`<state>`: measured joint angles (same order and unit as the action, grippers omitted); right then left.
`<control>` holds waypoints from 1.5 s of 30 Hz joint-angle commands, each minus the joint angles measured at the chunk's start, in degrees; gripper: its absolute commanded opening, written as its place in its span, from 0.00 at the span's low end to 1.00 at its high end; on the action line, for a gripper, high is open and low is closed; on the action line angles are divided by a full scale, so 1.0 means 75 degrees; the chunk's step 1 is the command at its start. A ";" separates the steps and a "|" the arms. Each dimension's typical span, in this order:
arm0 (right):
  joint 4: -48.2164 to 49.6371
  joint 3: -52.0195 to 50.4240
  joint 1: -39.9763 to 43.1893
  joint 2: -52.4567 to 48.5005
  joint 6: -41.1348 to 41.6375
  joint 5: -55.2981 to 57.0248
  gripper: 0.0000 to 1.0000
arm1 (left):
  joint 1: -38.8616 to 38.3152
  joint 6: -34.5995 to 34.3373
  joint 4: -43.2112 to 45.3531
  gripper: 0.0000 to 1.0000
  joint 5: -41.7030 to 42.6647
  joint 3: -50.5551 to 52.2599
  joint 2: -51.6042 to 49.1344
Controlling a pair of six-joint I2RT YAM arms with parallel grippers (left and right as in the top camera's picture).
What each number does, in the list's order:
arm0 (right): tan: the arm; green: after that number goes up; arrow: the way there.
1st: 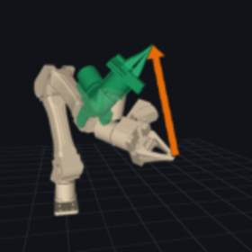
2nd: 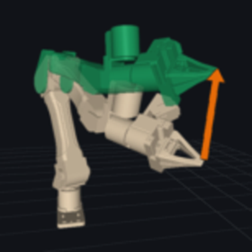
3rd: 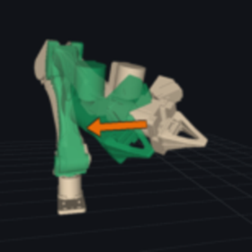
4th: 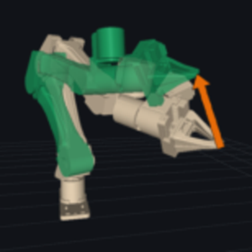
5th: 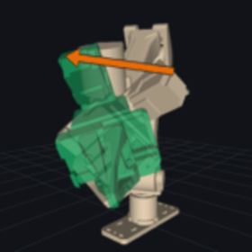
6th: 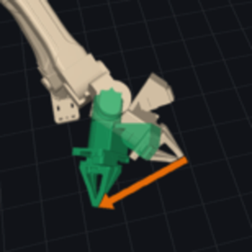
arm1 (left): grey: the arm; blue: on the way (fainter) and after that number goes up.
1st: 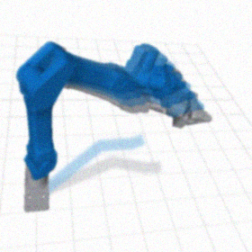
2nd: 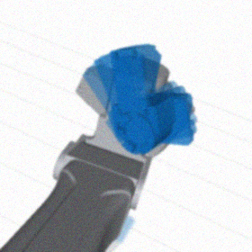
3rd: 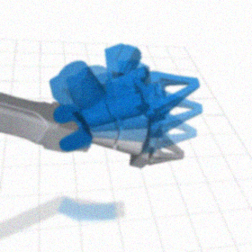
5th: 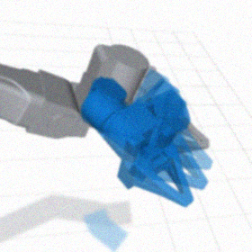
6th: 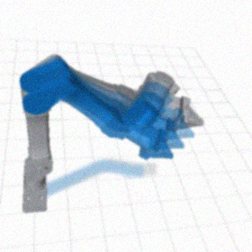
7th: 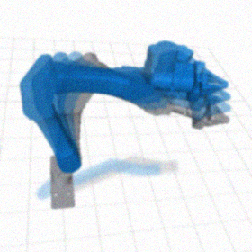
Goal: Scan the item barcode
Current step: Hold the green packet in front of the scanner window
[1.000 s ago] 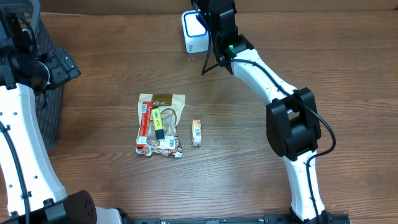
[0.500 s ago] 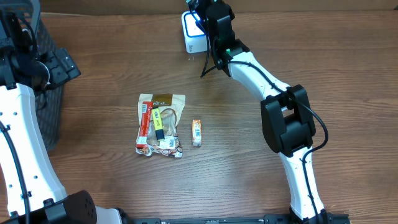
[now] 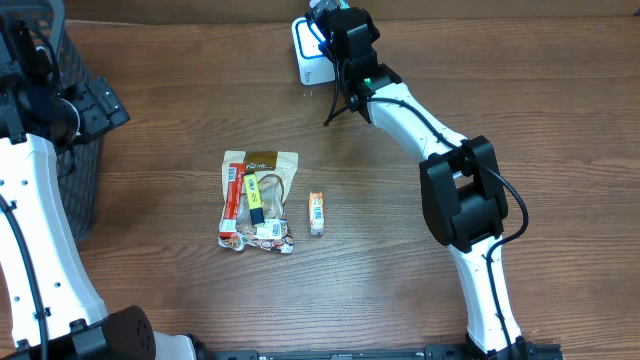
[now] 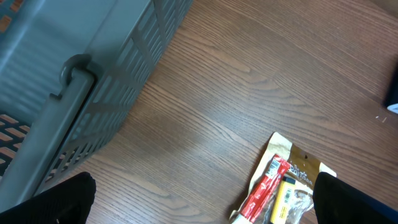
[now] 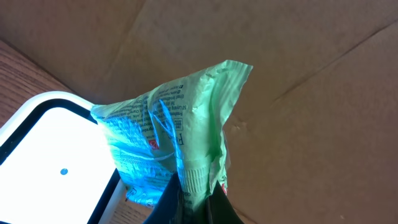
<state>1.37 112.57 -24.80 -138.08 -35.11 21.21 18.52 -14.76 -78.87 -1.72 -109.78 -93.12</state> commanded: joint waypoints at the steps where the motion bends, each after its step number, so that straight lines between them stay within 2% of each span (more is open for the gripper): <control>1: -0.0090 0.0085 -0.0131 -0.0050 0.0015 -0.0064 0.03 | 0.0015 0.0058 -0.0003 1.00 0.0029 -0.0128 0.0044; 45: -0.2226 0.0087 -0.1151 -0.0020 0.0015 -0.0382 0.03 | 0.0015 0.0061 0.0000 1.00 0.0032 -0.0128 0.0044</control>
<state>-14.50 112.62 -33.15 -138.08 -35.79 21.34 18.52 -14.76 -78.87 -1.69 -109.78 -93.12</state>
